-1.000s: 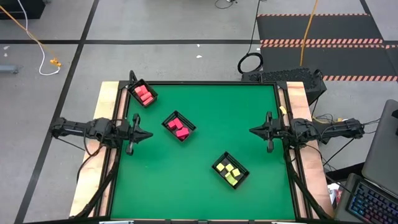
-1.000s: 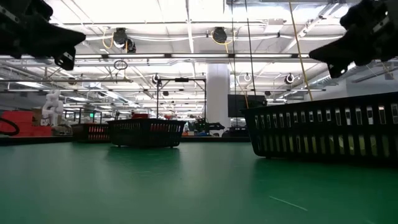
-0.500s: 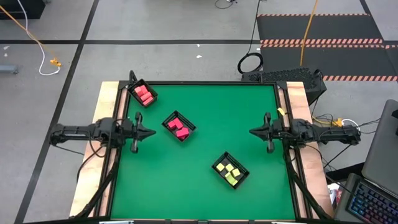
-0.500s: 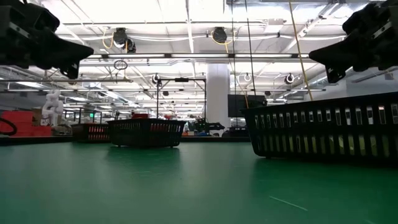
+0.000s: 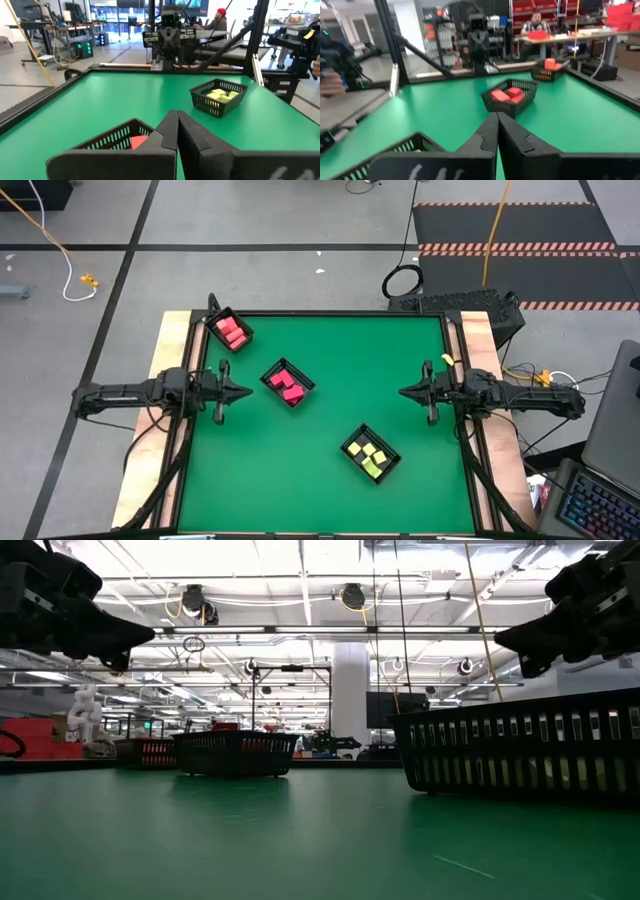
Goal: Sort & place blocks by color
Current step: Return to Home Position
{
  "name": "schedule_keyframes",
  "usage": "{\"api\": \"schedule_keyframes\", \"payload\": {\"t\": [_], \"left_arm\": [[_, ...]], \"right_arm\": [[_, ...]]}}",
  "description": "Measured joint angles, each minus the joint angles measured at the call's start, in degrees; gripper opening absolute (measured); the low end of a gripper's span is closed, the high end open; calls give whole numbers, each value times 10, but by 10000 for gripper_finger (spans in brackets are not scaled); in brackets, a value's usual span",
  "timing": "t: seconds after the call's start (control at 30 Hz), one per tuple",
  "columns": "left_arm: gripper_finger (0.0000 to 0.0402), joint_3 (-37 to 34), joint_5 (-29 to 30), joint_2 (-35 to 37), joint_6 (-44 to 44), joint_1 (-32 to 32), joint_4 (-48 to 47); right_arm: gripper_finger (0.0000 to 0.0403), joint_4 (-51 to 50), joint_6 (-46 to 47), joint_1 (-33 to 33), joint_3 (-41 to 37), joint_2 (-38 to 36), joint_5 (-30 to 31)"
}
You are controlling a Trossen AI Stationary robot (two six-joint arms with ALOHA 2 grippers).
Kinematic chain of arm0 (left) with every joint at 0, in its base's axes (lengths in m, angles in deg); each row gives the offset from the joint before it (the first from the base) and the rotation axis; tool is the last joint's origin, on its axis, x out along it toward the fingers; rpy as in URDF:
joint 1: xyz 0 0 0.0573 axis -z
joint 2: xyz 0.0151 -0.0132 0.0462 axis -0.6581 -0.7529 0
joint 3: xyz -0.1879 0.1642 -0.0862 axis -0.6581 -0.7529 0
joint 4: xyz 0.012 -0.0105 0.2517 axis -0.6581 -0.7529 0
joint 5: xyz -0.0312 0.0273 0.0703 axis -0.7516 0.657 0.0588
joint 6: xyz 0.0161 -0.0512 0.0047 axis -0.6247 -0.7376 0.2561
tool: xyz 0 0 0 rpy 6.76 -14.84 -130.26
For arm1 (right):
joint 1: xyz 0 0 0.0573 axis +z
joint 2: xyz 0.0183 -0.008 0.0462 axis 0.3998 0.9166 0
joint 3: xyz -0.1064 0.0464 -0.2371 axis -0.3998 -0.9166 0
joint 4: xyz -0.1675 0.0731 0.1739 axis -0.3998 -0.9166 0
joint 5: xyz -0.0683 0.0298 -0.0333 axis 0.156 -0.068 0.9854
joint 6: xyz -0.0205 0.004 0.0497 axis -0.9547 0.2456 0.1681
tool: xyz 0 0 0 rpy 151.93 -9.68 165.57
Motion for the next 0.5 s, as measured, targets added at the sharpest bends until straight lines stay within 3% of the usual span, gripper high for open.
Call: {"api": "schedule_keyframes", "payload": {"t": [0.5], "left_arm": [[12, 0, -1, -26, -7, 1, 4]], "right_arm": [[0, 9, -1, -9, 0, 35, 27]]}}
